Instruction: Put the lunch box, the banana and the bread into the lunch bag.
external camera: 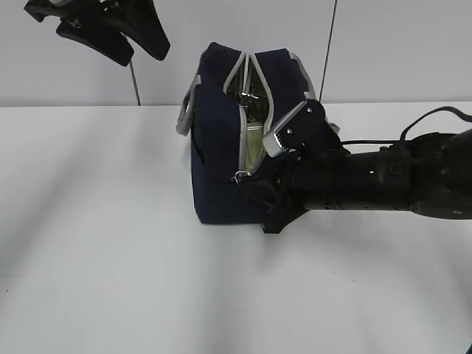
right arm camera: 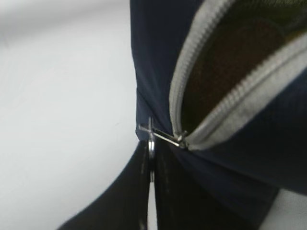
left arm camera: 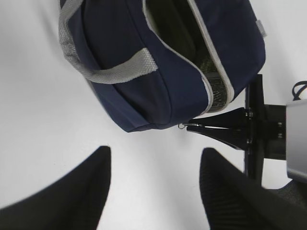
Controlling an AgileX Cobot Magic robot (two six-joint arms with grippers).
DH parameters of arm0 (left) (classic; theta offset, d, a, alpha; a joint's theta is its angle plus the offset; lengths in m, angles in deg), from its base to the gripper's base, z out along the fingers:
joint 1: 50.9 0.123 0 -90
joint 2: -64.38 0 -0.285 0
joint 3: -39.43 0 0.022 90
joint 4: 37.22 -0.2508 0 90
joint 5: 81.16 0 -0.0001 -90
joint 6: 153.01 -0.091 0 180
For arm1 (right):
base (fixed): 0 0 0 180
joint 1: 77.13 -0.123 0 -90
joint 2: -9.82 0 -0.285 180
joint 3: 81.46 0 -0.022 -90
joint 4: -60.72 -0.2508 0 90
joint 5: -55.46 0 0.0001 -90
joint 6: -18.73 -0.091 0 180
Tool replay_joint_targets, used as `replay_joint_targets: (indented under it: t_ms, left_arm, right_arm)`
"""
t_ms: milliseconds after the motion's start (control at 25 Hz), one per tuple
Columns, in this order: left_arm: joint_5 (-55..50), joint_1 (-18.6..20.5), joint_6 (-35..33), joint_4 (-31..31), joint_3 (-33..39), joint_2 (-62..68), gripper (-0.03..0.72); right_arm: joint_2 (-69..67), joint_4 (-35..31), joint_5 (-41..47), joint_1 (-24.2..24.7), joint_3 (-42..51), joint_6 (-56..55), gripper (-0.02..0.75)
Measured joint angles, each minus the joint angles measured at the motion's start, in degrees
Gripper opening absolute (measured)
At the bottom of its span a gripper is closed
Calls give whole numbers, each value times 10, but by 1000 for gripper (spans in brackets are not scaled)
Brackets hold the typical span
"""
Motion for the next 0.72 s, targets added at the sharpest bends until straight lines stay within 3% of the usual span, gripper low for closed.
replay_joint_targets:
  t_ms: [480,720]
  left_arm:
    - [0,0,0,0,0,0,414]
    - [0,0,0,0,0,0,414]
  right_arm:
    - [51,14,3,0,0,-16,-16]
    - [70,88,7,0,-17,-84,-16]
